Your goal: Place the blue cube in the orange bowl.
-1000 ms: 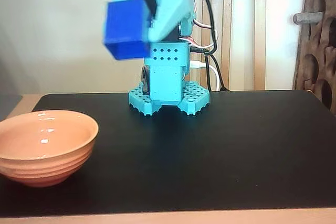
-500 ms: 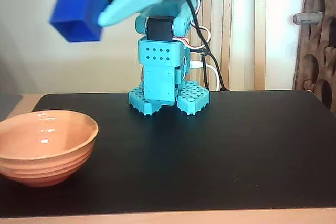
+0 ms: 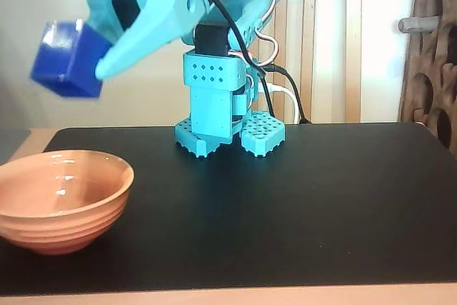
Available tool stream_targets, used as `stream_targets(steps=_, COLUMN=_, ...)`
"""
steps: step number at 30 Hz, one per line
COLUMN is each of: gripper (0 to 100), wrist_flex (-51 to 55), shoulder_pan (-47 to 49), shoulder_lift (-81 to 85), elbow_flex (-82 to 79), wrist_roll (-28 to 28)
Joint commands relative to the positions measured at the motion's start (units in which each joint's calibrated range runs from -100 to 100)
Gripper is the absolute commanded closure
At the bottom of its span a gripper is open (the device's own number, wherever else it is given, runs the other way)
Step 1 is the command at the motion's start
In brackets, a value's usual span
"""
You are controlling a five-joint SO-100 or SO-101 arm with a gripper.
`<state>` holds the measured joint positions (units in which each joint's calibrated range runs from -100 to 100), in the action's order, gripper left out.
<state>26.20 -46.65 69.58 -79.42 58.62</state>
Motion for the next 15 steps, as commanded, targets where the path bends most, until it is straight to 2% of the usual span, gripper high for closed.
stream_targets(steps=1, gripper=85, wrist_flex=-4.2, shoulder_pan=-1.1, shoulder_lift=-5.8, elbow_flex=0.5, wrist_roll=-0.3)
stream_targets(steps=15, gripper=85, wrist_flex=-4.8, shoulder_pan=-7.1, shoulder_lift=-10.4, elbow_flex=0.4, wrist_roll=-0.3)
